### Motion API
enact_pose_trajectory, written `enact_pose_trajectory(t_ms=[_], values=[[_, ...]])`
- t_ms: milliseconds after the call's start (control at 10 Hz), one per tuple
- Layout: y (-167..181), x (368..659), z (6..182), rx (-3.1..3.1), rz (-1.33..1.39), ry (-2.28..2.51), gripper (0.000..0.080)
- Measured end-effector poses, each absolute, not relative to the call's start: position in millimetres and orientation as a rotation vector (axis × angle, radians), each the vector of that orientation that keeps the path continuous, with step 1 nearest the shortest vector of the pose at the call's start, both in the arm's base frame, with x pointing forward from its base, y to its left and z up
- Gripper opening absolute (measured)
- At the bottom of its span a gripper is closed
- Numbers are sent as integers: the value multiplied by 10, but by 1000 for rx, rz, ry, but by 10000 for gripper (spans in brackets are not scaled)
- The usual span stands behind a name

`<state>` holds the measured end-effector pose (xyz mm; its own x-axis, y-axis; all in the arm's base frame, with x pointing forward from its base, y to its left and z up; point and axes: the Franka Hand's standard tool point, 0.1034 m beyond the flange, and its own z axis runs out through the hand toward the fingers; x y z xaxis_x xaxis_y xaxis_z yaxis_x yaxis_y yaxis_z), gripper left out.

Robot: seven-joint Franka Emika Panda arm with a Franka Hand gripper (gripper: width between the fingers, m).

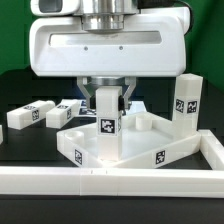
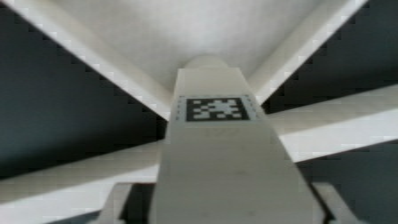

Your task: Assemble desk

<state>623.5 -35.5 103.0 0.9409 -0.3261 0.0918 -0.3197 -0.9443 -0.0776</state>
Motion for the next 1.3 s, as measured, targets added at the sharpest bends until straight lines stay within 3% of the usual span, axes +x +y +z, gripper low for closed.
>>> enact_pose_trajectory(t_ms=[500,800,1000,1300], values=[[-304,6233,1030,-2812,-129,1200,290],[-299,6232,1025,-2831,-131,1162,292],[-267,6224,1018,-2867,-127,1077,607],[-209,6227,1017,-3013,-144,606,646]])
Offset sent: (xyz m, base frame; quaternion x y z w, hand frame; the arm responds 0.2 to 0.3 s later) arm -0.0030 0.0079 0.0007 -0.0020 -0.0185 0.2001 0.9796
